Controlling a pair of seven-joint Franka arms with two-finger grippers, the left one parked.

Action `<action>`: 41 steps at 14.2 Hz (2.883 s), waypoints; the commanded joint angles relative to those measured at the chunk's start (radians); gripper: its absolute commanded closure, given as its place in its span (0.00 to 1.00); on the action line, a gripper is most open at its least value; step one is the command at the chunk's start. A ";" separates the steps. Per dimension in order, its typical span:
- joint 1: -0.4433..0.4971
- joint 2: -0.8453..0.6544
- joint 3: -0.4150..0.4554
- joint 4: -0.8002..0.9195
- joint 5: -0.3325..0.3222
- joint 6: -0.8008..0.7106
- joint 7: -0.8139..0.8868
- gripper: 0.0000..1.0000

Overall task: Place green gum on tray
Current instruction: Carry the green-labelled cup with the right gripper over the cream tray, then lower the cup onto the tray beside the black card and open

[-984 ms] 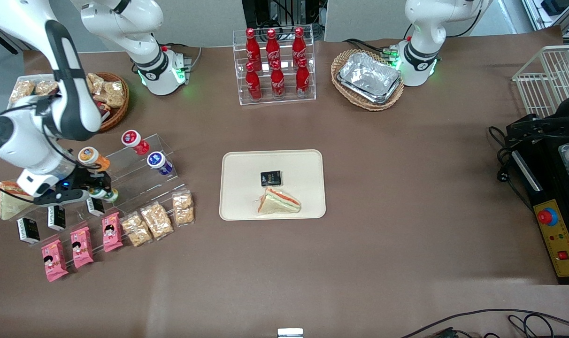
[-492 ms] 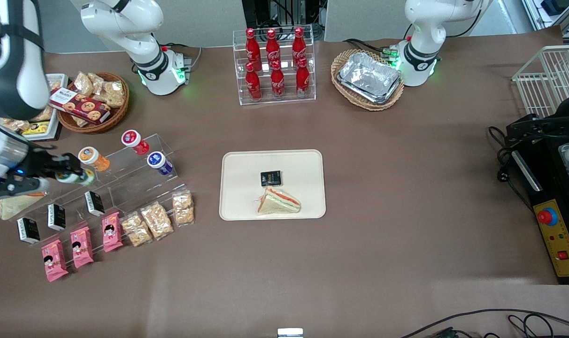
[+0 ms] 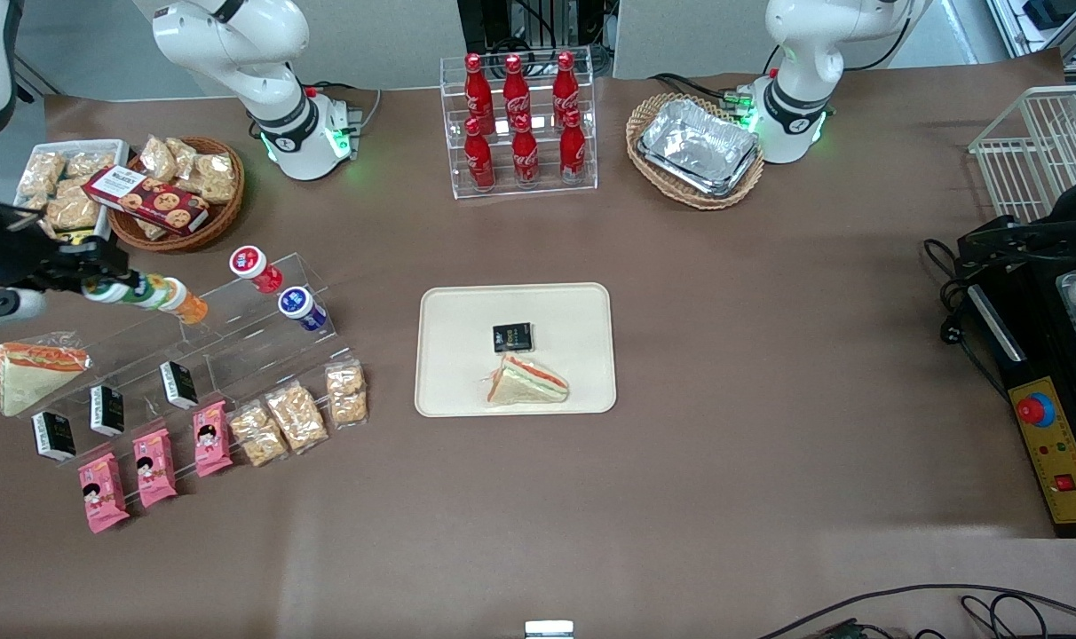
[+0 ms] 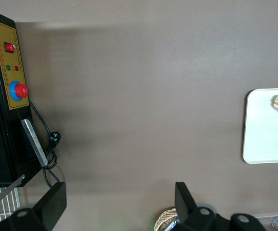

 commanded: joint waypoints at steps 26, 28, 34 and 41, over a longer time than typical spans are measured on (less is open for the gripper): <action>0.400 0.237 0.272 -0.646 -0.179 1.098 0.942 0.69; 0.414 0.293 0.272 -0.643 -0.264 1.157 1.022 0.69; 0.404 0.323 0.272 -0.633 -0.269 1.203 1.051 0.00; 0.352 0.219 0.247 -0.610 -0.267 1.099 1.036 0.00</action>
